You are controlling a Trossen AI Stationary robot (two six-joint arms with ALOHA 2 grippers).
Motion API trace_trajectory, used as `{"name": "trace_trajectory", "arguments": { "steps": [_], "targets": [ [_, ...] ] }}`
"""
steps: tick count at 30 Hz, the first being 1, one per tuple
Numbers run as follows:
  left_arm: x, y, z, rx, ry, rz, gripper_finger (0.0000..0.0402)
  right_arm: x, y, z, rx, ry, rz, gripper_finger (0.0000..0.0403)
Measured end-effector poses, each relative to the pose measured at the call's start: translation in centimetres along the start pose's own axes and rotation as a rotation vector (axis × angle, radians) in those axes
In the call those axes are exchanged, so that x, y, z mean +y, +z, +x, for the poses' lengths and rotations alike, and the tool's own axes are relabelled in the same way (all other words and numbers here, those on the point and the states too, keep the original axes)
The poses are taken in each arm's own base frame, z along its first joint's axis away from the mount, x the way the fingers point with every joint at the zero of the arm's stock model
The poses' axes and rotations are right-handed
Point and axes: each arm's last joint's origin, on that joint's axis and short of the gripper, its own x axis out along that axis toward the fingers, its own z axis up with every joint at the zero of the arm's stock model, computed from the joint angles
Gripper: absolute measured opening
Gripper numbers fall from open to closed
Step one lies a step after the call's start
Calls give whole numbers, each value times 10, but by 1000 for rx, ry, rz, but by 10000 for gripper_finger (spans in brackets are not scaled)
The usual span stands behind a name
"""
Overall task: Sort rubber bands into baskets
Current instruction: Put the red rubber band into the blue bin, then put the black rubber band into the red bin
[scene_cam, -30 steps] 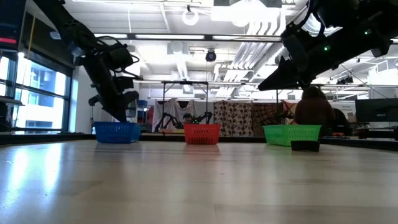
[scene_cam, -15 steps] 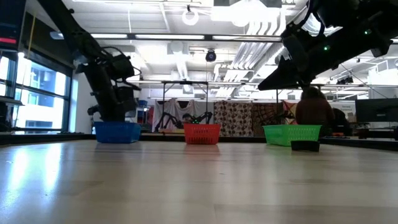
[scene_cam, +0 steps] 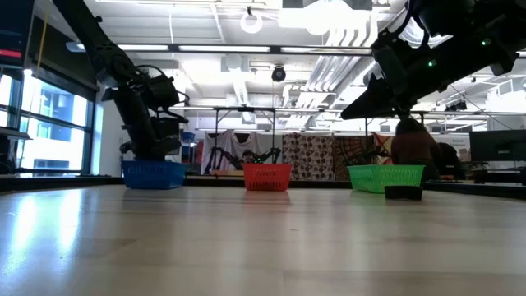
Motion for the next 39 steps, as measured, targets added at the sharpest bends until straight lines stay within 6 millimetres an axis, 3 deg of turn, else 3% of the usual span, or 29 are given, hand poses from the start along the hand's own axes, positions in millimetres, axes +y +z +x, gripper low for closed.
{"name": "trace_trajectory", "arguments": {
  "steps": [8,21,30,39],
  "targets": [
    [3,7,-19,-80,25,14,14,0,0,0,-1,1,1,0],
    [-8,7,-41,-111,12,54,118,0,0,0,3,5,2,0],
    [-35,-3,-63,-394,-48,103,94,3,-3,0,49,106,-8,0],
    [-70,-24,-96,-608,-200,209,83,2,-20,-4,208,88,-95,7]
  ]
}}
